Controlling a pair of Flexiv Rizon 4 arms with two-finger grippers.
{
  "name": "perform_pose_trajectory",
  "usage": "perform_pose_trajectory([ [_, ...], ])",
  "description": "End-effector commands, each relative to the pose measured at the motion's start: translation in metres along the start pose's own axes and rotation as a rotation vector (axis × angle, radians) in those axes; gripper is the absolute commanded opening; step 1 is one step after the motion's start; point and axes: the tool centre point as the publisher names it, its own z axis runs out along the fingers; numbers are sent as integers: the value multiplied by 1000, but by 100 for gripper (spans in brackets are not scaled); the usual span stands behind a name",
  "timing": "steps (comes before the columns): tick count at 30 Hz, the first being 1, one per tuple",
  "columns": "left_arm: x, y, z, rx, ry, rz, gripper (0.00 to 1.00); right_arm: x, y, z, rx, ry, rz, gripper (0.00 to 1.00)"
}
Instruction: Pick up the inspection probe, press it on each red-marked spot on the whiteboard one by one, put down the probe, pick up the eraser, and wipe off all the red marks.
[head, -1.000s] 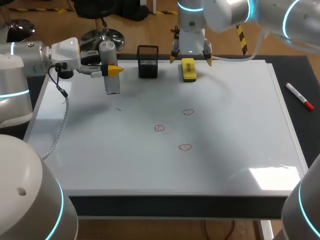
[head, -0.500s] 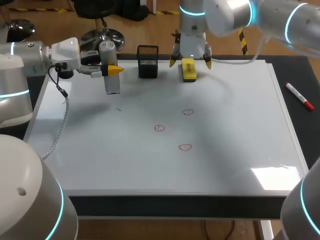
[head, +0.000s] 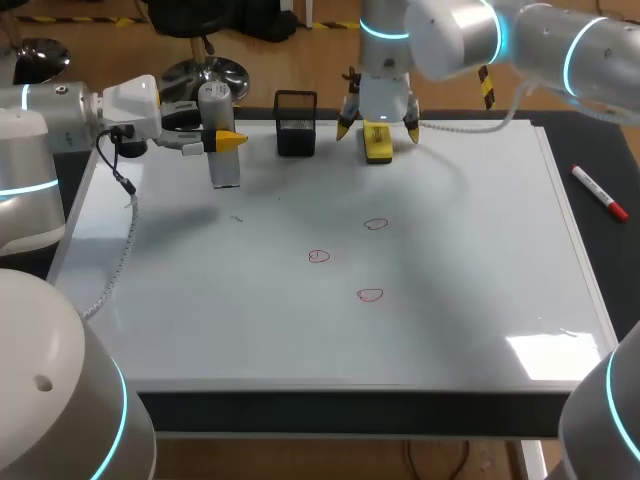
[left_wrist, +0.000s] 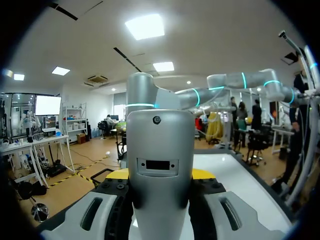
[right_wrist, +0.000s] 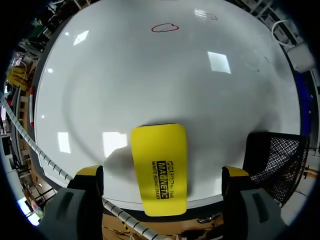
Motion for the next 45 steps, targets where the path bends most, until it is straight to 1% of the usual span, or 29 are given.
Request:
perform_pose_trajectory([
  [1,0,0,0,2,-1,2,0,-1,-3,-1,-5,8,-3,90],
  [3,0,0,0,2,-1,2,0,0,-3,-2,-5,9,-3,74],
  [4,0,0,0,2,-1,2,0,1,-3,-2,-5,10,-4,57],
  [5,0,0,0,2,-1,2,0,1,-3,-2,-4,11,-5,48],
  [9,0,0,0,2,-1,2,0,3,-4,-2,-6,15,-7,43],
  [10,0,0,0,2,-1,2,0,4,-3,-3,-6,16,-7,35],
  [12,0,0,0,2,-1,2,0,5,-3,-1,-7,17,-8,27],
  [13,0,0,0,2,-1,2,0,5,-3,0,-7,18,-8,21],
  [14,0,0,0,2,-1,2,0,5,-2,-1,-8,18,-8,12],
  [15,0,0,0,2,-1,2,0,5,-2,-1,-7,18,-9,0],
  [19,0,0,0,2,-1,2,0,6,-1,2,-12,20,-4,0],
  [24,0,0,0,2,-1,2,0,8,0,-11,-29,24,23,0],
  [30,0,0,0,2,-1,2,0,9,-1,-20,-46,2,67,0],
  [33,0,0,0,2,-1,2,0,12,0,-34,-44,-4,70,0],
  [37,0,0,0,2,-1,2,0,18,0,-37,-36,-6,70,0],
  [43,0,0,0,2,-1,2,0,34,-4,-52,-18,6,86,0],
  [45,0,0,0,2,-1,2,0,40,-5,-60,-15,-3,116,0],
])
